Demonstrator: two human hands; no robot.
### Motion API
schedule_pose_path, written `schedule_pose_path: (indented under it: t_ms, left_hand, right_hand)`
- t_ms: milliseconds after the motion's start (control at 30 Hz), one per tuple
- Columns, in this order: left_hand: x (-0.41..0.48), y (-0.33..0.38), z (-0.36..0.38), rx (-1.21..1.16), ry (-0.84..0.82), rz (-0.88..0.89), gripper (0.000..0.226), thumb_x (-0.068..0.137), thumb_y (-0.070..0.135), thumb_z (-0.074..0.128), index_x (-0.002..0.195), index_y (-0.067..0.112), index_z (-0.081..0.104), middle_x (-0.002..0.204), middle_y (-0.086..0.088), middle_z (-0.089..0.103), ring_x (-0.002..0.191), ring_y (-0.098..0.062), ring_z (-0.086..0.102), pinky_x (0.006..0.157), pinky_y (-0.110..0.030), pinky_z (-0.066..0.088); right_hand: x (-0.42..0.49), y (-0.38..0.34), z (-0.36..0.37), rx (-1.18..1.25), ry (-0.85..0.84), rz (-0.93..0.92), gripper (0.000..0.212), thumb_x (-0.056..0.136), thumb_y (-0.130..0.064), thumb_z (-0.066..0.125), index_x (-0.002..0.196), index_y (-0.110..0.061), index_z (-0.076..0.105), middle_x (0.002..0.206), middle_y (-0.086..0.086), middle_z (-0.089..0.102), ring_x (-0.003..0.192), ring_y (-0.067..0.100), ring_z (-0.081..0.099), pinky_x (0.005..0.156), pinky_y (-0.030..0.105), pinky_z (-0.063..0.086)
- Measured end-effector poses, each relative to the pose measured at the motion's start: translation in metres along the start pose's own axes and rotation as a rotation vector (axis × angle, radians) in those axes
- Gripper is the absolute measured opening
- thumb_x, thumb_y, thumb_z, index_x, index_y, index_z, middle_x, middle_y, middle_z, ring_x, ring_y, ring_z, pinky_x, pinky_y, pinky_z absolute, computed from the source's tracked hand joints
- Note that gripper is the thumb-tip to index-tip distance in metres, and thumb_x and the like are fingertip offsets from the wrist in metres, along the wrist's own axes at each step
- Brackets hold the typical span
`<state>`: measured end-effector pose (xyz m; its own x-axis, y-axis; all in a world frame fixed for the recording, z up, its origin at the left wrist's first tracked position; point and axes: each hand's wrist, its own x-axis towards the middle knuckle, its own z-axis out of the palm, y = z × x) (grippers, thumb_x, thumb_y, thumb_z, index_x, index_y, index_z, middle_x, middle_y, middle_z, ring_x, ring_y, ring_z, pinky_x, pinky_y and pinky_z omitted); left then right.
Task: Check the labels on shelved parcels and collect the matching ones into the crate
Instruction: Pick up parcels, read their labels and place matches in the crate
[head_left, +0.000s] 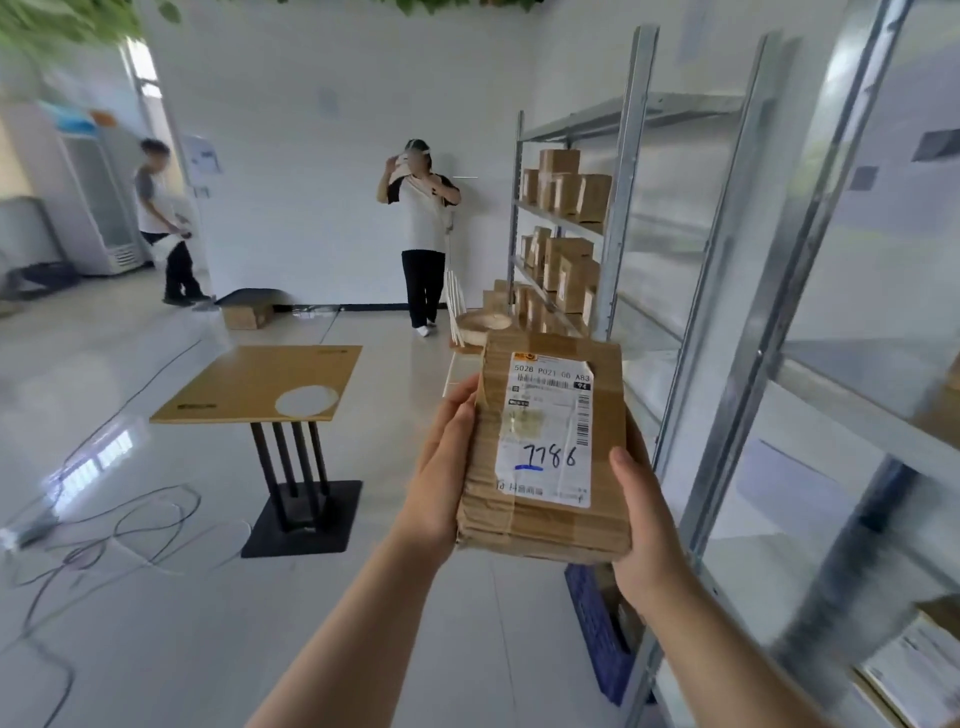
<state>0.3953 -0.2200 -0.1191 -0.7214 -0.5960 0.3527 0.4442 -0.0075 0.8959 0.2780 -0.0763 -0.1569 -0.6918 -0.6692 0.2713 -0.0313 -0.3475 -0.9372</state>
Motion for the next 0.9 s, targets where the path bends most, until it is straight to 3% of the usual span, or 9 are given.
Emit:
schedule_pose_path:
  t_ms: [267,433,533,633,800,900]
  left_hand:
    - [0.176,-0.078,-0.022,-0.005,-0.058,-0.048,0.042,0.110,0.022,0.034,0.145,0.005,0.050,0.133,-0.021,0.065,0.115,-0.029,0.067,0.092,-0.036,0.059]
    - [0.287,-0.153,-0.039,-0.018,-0.126,-0.148,0.039,0.112,0.024,0.034,0.143,0.008,0.054,0.133,-0.019,0.066,0.124,-0.039,0.062,0.104,-0.051,0.053]
    - [0.346,-0.193,-0.048,-0.060,-0.197,-0.216,0.040,0.111,0.027,0.037,0.142,0.012,0.056,0.132,-0.018,0.068,0.123,-0.041,0.063,0.101,-0.050,0.056]
    - [0.406,-0.235,-0.049,-0.085,-0.270,-0.313,0.039,0.112,0.025,0.036,0.142,0.011,0.057,0.131,-0.018,0.069,0.122,-0.040,0.065,0.099,-0.048,0.058]
    - [0.478,-0.303,-0.027,-0.066,-0.445,-0.491,0.040,0.111,0.026,0.035,0.144,0.020,0.057,0.129,-0.014,0.072,0.117,-0.038,0.069,0.097,-0.053,0.057]
    - [0.499,-0.343,0.002,-0.039,-0.550,-0.585,0.037,0.111,0.026,0.038,0.140,0.023,0.060,0.124,-0.012,0.074,0.112,-0.034,0.072,0.091,-0.050,0.061]
  right_hand:
    - [0.165,0.064,-0.029,-0.007,0.051,0.020,0.083,0.083,-0.063,0.060,0.158,-0.033,0.041,0.148,0.003,0.062,0.137,0.027,0.059,0.110,0.052,0.049]
    - [0.261,0.118,-0.048,-0.024,0.229,0.028,0.091,0.074,-0.076,0.074,0.153,-0.041,0.047,0.154,0.011,0.050,0.141,0.029,0.055,0.115,0.060,0.045]
    - [0.304,0.147,-0.056,0.007,0.302,0.044,0.077,0.084,-0.061,0.067,0.154,-0.036,0.046,0.151,0.012,0.055,0.136,0.029,0.060,0.110,0.059,0.051]
    - [0.345,0.169,-0.065,0.021,0.389,0.056,0.060,0.098,-0.045,0.055,0.155,-0.030,0.044,0.150,0.010,0.058,0.136,0.029,0.060,0.104,0.049,0.057]
    - [0.383,0.198,-0.094,0.027,0.556,0.097,0.060,0.104,-0.034,0.048,0.162,-0.033,0.032,0.153,0.008,0.057,0.137,0.034,0.059,0.106,0.061,0.053]
    - [0.387,0.211,-0.123,0.017,0.704,0.125,0.061,0.105,-0.034,0.056,0.161,-0.037,0.033,0.148,0.002,0.063,0.128,0.024,0.067,0.094,0.044,0.062]
